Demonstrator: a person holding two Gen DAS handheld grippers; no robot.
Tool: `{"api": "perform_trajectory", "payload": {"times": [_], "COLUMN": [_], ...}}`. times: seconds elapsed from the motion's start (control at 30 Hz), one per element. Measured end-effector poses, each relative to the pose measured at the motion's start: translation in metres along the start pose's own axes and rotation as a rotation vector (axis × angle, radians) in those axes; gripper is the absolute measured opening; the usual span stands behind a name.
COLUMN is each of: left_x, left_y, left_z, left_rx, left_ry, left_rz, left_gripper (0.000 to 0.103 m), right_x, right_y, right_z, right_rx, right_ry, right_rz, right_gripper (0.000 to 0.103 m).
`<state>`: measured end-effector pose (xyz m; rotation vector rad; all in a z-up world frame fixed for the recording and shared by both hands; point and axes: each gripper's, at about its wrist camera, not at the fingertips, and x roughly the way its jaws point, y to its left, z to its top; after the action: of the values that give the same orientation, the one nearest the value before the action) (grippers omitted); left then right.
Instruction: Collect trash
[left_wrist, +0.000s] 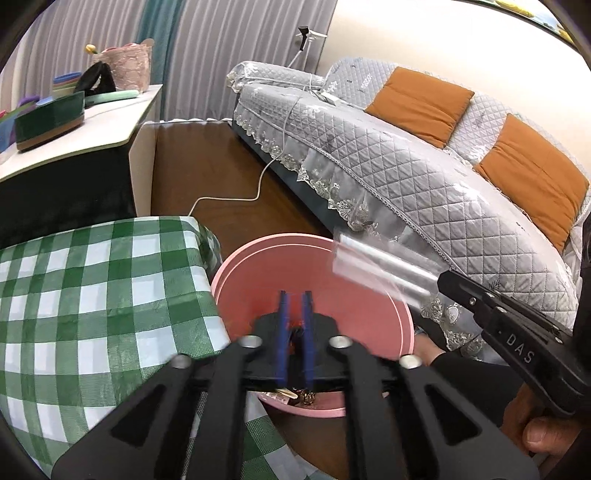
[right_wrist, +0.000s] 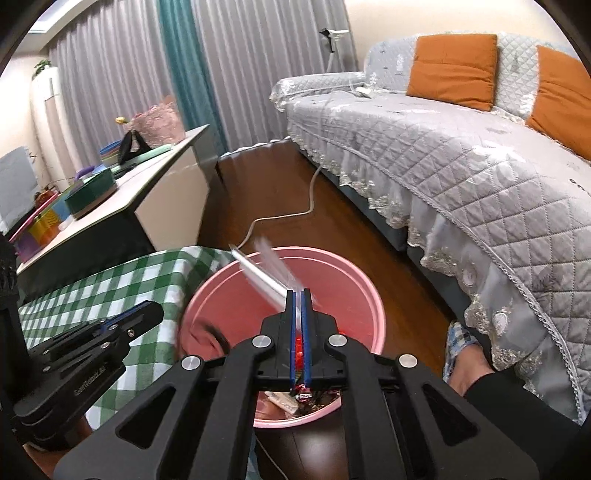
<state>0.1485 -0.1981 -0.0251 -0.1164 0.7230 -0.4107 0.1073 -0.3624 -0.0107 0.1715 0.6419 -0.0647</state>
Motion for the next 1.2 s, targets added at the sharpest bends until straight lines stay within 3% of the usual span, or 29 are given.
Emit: {"api": "perform_trajectory", "payload": {"times": [0.03,0.1,0.23,0.5,0.67,0.9,1.2], "left_x": [-0.001,-0.003,-0.016,-0.073,-0.112,-0.188,-0.249], "left_y": [0.002,0.005,0.008,0.008,0.013,0.035,0.047], "left_z": [0.0,0.001,0.005,0.014,0.016,0.017,-0.026], "left_rx": [-0.008,-0.021,-0.022,0.016,0.033,0.047,0.057], "left_ry": [-0.005,-0.005,-0.018,-0.082,-0.098,-0.13,-0.145], "left_rz": [0.004,0.007,0.024,0.07,0.102,0.168,0.218], "left_gripper": [0.023,0.023,0.023,0.025,0.036,0.047,0.057], "right_x": [0.001,0.001,-0.004,-0.033,-0.075,-0.126,-0.168], "right_y": [-0.002,-0.004,-0.003,0.011,0.031,0.066,0.12], "right_z": [0.0,0.0,0.003,0.01,0.018,0.013,-0.024], "right_rx": [0.009,0.026,0.033,0.038,0.012,-0.022,-0.131], "right_ry": [0.007,0.011,-0.005,-0.041,-0.103,-0.158,-0.149], "right_rz": [0.007,0.008,0.01,0.016,0.012,0.023,0.121], "right_gripper": [0.015,0.032,0.038,0.065,0.08,0.093,0.097]}}
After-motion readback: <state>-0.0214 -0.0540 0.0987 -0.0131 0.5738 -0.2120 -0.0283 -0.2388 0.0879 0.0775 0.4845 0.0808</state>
